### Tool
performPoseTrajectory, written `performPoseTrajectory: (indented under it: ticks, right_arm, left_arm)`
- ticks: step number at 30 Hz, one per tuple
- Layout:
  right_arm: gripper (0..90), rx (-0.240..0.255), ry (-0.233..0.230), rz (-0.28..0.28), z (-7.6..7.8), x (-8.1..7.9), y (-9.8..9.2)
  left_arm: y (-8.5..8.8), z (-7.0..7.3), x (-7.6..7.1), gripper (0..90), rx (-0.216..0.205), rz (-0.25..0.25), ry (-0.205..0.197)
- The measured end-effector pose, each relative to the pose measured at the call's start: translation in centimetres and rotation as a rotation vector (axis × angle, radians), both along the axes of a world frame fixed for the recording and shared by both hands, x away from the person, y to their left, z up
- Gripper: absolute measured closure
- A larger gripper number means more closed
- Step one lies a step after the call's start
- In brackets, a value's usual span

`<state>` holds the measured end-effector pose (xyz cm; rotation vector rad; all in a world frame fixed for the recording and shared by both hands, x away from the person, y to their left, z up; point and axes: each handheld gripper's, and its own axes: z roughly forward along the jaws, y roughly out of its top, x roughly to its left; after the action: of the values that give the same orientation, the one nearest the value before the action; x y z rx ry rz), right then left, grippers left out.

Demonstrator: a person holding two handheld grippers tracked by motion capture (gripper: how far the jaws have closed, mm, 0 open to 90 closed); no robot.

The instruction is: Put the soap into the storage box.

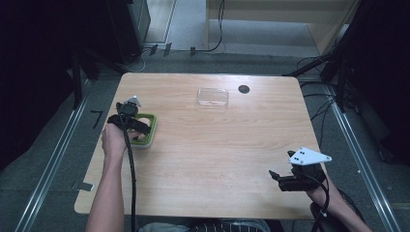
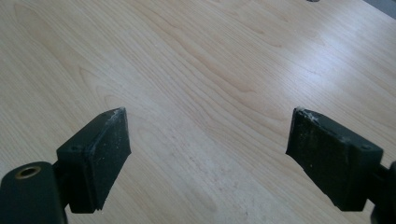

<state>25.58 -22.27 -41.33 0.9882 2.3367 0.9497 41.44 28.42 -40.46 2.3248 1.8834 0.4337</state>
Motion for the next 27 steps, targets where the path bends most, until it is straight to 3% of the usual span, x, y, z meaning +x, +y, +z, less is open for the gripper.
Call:
performPoseTrajectory:
  ticks: [12,27]
  right_arm:
    - [13.4,-0.005,-0.005,0.012,0.0,0.2,0.4]
    - [13.4,-0.001,0.0,0.009,0.1,0.1,0.3]
  left_arm:
    - [-1.1,0.6,-2.0,0.0,0.017,-0.09,0.104]
    - [-2.3,1.3,-4.3,0.0,0.03,-0.171,0.147]
